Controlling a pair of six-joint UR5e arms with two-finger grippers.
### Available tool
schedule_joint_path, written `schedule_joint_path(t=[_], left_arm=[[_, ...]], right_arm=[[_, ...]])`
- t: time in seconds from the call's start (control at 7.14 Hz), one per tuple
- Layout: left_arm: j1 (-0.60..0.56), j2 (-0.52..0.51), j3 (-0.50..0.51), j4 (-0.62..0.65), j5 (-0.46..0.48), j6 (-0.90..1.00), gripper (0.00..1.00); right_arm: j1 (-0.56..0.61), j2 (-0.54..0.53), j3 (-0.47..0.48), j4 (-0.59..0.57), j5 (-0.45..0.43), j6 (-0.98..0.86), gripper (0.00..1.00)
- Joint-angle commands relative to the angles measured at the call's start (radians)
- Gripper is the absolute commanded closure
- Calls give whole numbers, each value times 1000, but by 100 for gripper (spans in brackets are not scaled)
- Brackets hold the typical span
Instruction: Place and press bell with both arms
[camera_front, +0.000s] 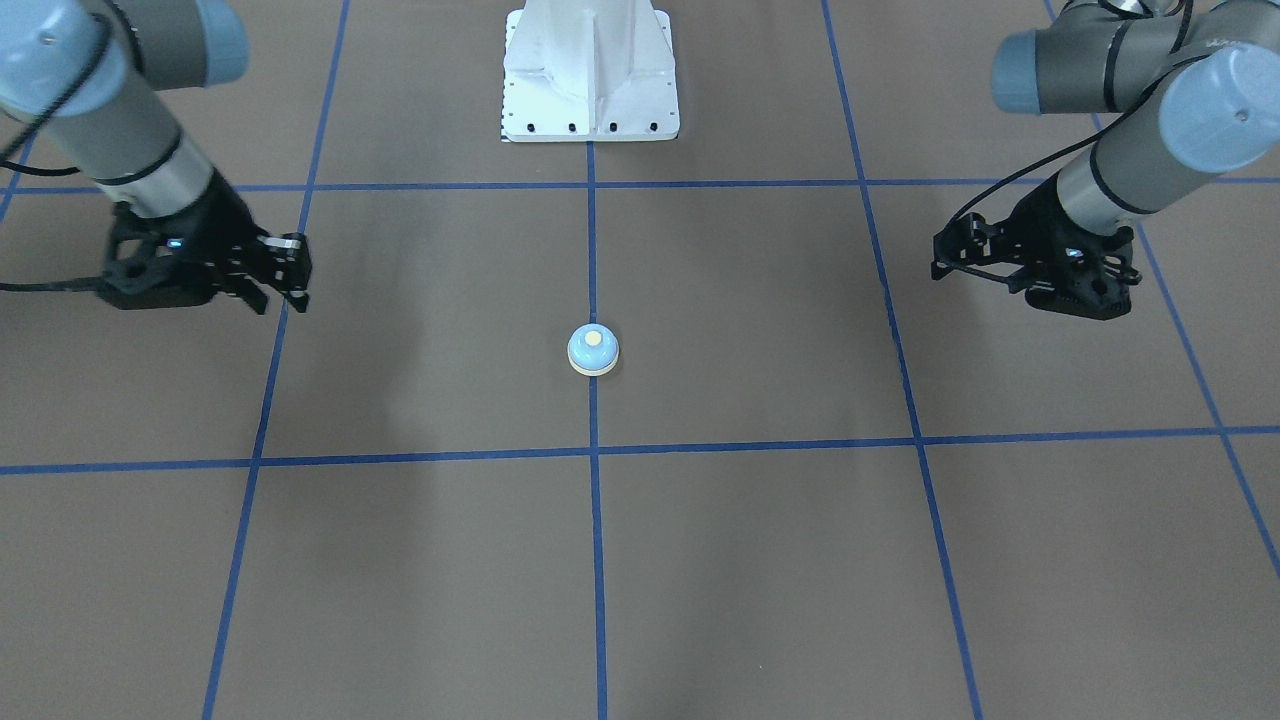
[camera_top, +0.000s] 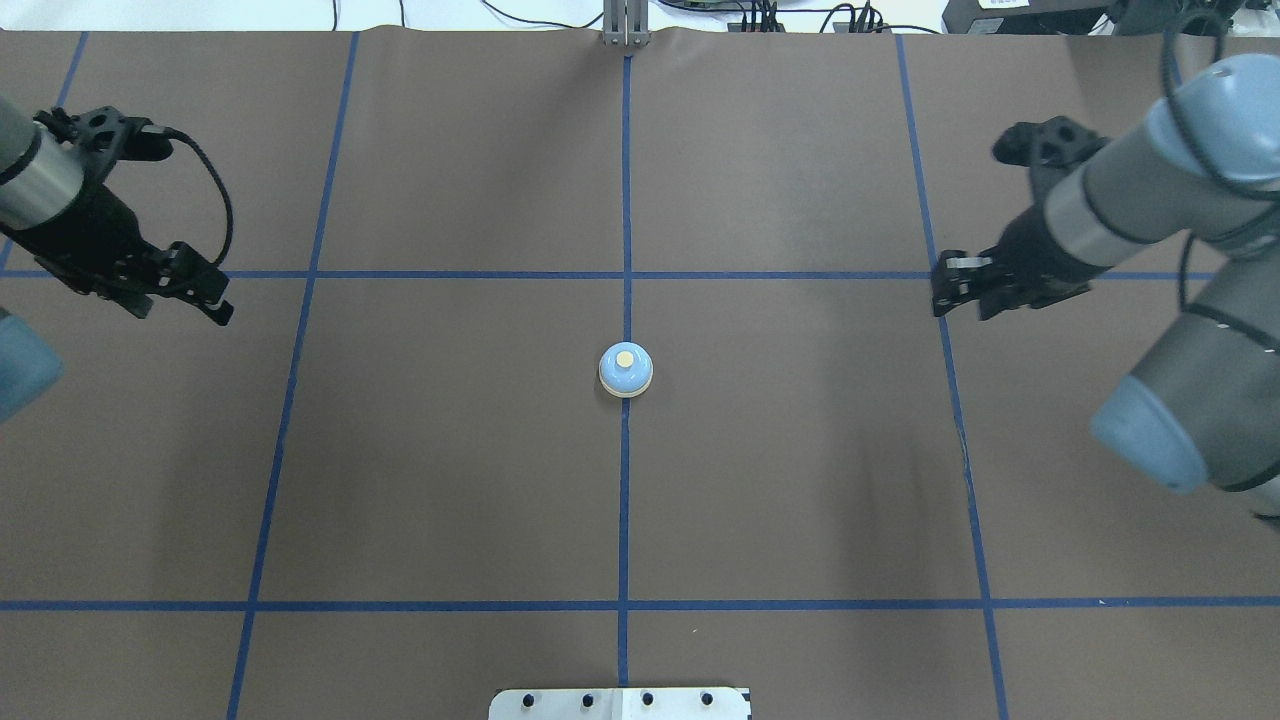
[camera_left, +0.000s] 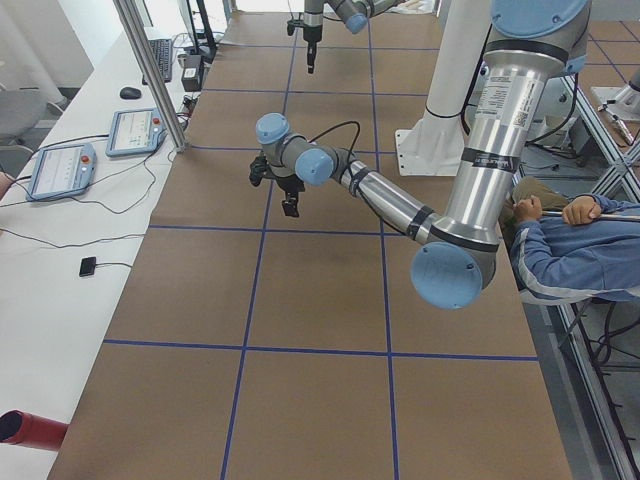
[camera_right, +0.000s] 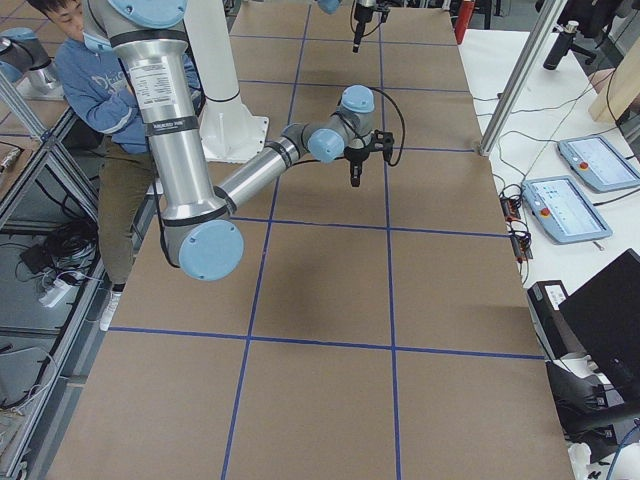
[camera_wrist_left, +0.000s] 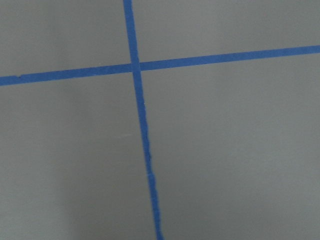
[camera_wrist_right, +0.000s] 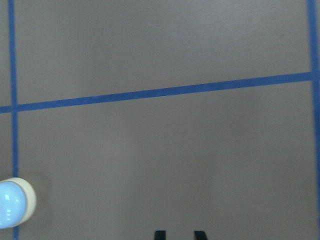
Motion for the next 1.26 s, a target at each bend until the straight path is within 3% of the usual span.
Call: schedule_joint_path(t=[0.0, 0.14, 0.42, 1.12], left_arm=[[-172, 177, -43, -1, -2, 277, 1], [-268, 239, -23, 2, 7, 472, 1], [-412, 325, -9, -7, 57, 605, 1], [-503, 413, -9, -7, 45, 610, 0]], right_arm=[[243, -182, 13, -4, 127, -366, 0], [323, -242, 12, -4, 129, -495, 0], [436, -357, 6, -2, 127, -684, 0], [568, -397, -23, -2, 138, -708, 0]])
